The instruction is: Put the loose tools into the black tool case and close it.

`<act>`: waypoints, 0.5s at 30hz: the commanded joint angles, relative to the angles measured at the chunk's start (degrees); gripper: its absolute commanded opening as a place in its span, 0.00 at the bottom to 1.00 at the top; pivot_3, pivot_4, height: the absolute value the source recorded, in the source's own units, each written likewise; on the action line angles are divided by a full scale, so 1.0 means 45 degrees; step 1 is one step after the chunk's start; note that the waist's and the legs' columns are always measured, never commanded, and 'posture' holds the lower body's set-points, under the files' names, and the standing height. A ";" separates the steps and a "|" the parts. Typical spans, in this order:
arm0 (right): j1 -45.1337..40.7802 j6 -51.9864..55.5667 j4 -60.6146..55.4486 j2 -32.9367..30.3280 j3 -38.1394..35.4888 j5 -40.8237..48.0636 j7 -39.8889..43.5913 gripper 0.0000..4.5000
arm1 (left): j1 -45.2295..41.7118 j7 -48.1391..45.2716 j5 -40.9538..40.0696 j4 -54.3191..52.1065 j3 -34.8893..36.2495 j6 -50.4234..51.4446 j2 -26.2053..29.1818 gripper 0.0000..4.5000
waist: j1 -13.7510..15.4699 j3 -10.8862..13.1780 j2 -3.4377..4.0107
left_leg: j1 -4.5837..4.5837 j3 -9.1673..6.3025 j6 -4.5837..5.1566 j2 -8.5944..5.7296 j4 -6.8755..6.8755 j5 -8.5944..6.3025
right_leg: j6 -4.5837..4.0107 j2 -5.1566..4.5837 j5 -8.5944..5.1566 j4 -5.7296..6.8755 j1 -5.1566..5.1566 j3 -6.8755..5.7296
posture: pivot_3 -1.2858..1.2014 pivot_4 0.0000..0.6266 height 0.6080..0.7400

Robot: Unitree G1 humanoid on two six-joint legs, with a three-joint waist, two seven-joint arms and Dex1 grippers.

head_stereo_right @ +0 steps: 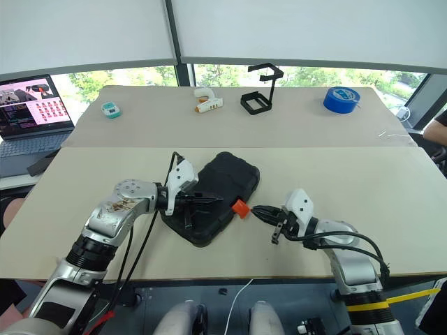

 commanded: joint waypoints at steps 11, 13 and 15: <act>-0.0797 -0.0697 0.0632 0.0436 0.1098 -0.0737 -0.0150 0.02 | 0.0795 -0.0097 0.0484 0.1029 -0.1130 0.1080 0.0168 0.00 | -0.0005 -0.0005 -0.0004 | 0.0002 0.0000 0.0001 0.0001 0.0000 -0.0001 | 0.0000 -0.0001 -0.0001 0.0000 0.0000 -0.0001 | 0.52 0.24 1.00; -0.1034 -0.0765 0.0826 0.0552 0.1095 -0.0777 -0.0265 0.02 | 0.0781 -0.0089 0.0487 0.1049 -0.1123 0.1075 0.0164 0.00 | -0.0020 -0.0005 -0.0005 | 0.0004 0.0000 0.0001 0.0001 0.0000 -0.0001 | -0.0001 -0.0001 -0.0001 0.0001 0.0001 0.0000 | 0.52 0.24 1.00; -0.1185 -0.0830 0.0986 0.0605 0.1098 -0.0827 -0.0294 0.02 | 0.0767 -0.0081 0.0483 0.1059 -0.1129 0.1078 0.0160 0.00 | -0.0040 -0.0007 -0.0009 | 0.0012 0.0000 0.0001 0.0006 0.0000 -0.0001 | -0.0004 0.0003 0.0000 0.0001 0.0003 0.0001 | 0.52 0.24 1.00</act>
